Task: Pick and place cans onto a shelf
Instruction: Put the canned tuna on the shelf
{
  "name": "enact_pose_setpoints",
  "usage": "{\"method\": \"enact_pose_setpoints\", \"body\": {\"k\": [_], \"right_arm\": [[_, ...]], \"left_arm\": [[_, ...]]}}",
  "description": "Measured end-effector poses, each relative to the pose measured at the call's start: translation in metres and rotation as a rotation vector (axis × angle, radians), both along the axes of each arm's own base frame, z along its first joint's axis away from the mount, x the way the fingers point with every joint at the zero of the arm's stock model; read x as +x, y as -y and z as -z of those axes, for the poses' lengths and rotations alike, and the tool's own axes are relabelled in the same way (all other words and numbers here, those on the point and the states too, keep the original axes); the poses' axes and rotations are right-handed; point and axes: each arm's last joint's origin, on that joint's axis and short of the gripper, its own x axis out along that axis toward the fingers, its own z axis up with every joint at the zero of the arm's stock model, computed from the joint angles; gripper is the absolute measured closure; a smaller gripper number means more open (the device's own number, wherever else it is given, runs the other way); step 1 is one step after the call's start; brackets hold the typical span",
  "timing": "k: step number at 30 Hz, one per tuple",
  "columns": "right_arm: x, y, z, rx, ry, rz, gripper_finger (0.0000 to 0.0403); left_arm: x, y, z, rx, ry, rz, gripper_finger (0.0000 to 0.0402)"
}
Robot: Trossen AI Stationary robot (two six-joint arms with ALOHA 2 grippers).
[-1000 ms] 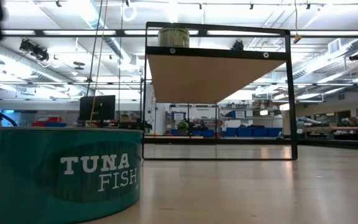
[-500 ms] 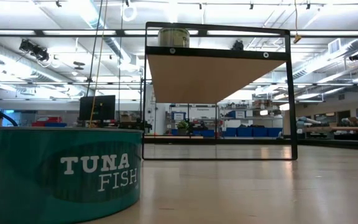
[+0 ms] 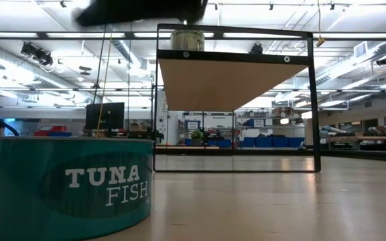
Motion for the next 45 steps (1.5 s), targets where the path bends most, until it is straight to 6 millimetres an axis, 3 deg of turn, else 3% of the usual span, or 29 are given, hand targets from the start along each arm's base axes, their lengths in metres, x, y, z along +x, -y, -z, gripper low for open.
{"method": "enact_pose_setpoints", "body": {"k": [4, 21, 27, 36, 45], "right_arm": [[0.004, 0.003, 0.016, -0.018, -0.05, -0.034, 0.0024], [0.001, 0.004, 0.034, -0.026, -0.096, -0.071, 0.0006], [0.009, 0.003, 0.06, -0.03, -0.094, -0.106, 0.0006], [0.008, 0.004, 0.064, -0.085, -0.107, -0.104, 0.0006], [-0.003, 0.008, 0.073, -0.166, -0.236, -0.108, 0.0021]], "left_arm": [[0.0, -0.001, 0.0, -0.005, -0.003, -0.007, 0.0171], [-0.002, 0.001, -0.001, -0.041, -0.026, -0.025, 0.0171], [-0.002, 0.001, -0.001, -0.043, -0.027, -0.027, 0.0171], [-0.002, 0.001, -0.001, -0.056, -0.036, -0.043, 0.0171], [-0.002, 0.001, -0.001, -0.045, -0.038, -0.04, 0.0171]]}}
